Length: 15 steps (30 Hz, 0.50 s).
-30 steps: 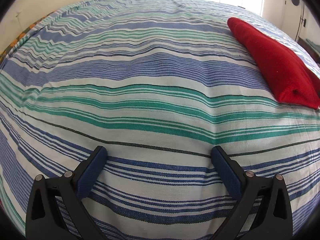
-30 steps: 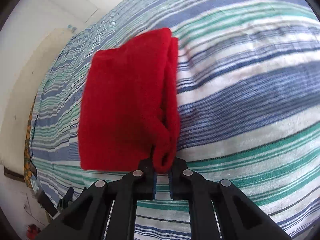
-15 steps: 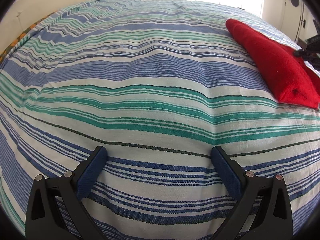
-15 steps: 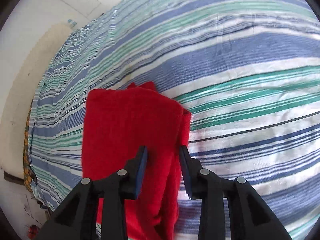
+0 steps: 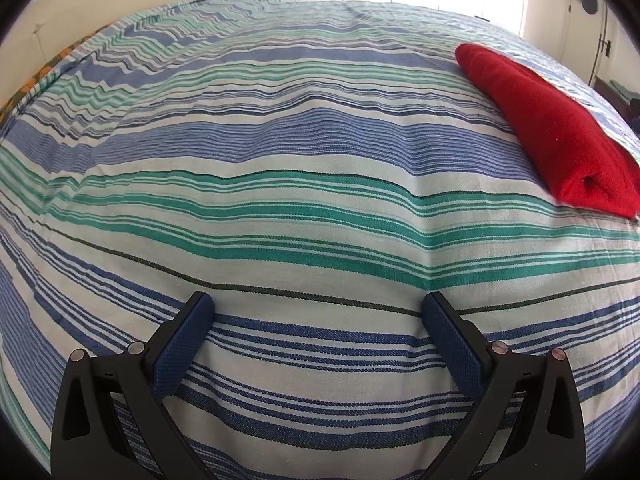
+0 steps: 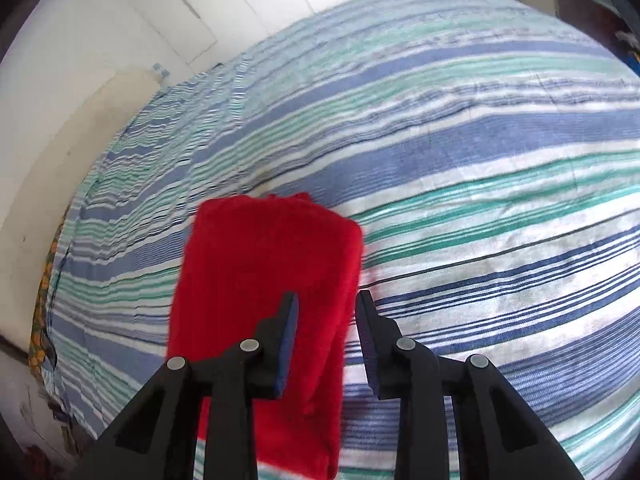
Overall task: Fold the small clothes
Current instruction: 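Fold that side over with the right gripper and release, then grasp the folded sweater with both grippers, fold it in half, release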
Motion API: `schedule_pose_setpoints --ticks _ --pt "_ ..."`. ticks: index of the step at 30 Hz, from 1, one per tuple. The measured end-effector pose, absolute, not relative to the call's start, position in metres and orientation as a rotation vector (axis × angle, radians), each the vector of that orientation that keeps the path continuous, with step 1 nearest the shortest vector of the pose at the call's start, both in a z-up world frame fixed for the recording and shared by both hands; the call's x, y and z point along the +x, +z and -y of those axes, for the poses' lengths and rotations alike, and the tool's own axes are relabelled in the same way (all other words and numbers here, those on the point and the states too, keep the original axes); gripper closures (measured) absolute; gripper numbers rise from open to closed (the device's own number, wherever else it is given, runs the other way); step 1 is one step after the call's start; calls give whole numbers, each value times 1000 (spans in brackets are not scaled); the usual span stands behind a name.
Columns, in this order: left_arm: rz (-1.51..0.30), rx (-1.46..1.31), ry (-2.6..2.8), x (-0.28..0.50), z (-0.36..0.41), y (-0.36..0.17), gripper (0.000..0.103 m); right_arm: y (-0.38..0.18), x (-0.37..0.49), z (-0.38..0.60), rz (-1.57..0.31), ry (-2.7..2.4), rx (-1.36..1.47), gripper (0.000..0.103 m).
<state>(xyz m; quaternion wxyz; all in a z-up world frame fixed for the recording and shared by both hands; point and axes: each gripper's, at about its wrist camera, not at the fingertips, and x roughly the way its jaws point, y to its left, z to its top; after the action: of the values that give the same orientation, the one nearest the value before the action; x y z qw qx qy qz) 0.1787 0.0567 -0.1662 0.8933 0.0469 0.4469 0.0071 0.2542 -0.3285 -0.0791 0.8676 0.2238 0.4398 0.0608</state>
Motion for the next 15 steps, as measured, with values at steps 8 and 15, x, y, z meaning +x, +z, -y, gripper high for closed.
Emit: schedule_pose_setpoints --ticks 8,15 --pt "-1102 64 -24 197 -58 -134 2 -146 223 295 -1084 182 416 65" --pt "-948 -242 -285 248 -14 -69 1 -93 224 355 -889 201 577 15"
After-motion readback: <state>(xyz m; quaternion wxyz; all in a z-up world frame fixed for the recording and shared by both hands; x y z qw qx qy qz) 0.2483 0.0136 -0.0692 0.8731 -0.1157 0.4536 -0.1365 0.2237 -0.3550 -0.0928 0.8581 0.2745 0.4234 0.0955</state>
